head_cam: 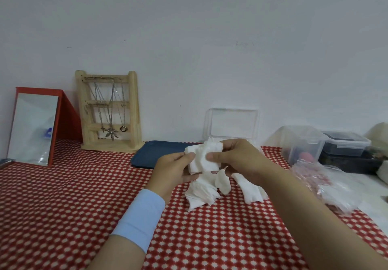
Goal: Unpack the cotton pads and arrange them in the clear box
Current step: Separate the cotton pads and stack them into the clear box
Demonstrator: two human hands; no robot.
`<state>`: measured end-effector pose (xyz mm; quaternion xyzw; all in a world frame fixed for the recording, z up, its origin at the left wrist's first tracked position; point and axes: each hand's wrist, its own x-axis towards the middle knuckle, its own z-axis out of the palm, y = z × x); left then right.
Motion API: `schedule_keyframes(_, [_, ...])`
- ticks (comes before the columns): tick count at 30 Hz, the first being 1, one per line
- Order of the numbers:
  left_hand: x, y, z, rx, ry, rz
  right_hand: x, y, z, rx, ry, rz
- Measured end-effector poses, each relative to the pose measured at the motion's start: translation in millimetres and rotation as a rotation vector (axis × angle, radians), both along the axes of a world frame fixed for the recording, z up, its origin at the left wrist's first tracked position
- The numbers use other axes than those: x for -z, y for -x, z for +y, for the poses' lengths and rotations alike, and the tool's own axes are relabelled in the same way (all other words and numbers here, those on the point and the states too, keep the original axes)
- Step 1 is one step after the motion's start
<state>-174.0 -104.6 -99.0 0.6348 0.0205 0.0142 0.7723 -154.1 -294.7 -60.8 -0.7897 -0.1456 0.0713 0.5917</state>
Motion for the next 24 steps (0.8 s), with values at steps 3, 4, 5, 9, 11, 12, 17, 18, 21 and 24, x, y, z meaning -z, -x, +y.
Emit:
schedule_keyframes(3, [0.8,0.7,0.1,0.016,-0.009,0.003,-4.2,2.9,0.9,-0.068,-0.081,0.023])
schedule_keyframes(4, [0.7,0.9,-0.9,0.027,-0.01,0.005,-4.5,3.9,1.9,-0.082,-0.079,0.026])
schedule_keyframes(5, [0.3,1.6,-1.7,0.037,-0.008,0.007,-3.7,4.4,3.6,-0.073,-0.056,0.016])
schedule_keyframes(9, [-3.2,3.9,-3.8,0.056,-0.006,0.0,0.7,1.9,10.0,0.143,0.072,-0.095])
schedule_keyframes(11, [-4.7,5.2,-3.2,0.06,0.012,0.006,0.4,1.1,11.3,0.21,0.103,-0.135])
schedule_keyframes(12, [-5.1,5.2,-2.9,0.062,0.018,0.01,-0.2,1.4,11.8,0.224,0.116,-0.15])
schedule_keyframes(17, [-6.4,4.2,-2.3,0.09,0.048,0.045,-1.0,1.3,15.0,0.257,0.159,-0.19])
schedule_keyframes(18, [-7.0,4.4,-2.9,0.101,0.062,0.054,-1.1,1.1,15.3,0.261,0.171,-0.194])
schedule_keyframes(21, [-5.8,4.5,-3.7,0.117,-0.011,0.021,-1.5,2.4,17.4,0.259,0.202,-0.204])
schedule_keyframes(24, [-3.1,3.3,-2.3,0.104,-0.015,0.02,-3.6,4.1,15.9,0.246,0.136,-0.171])
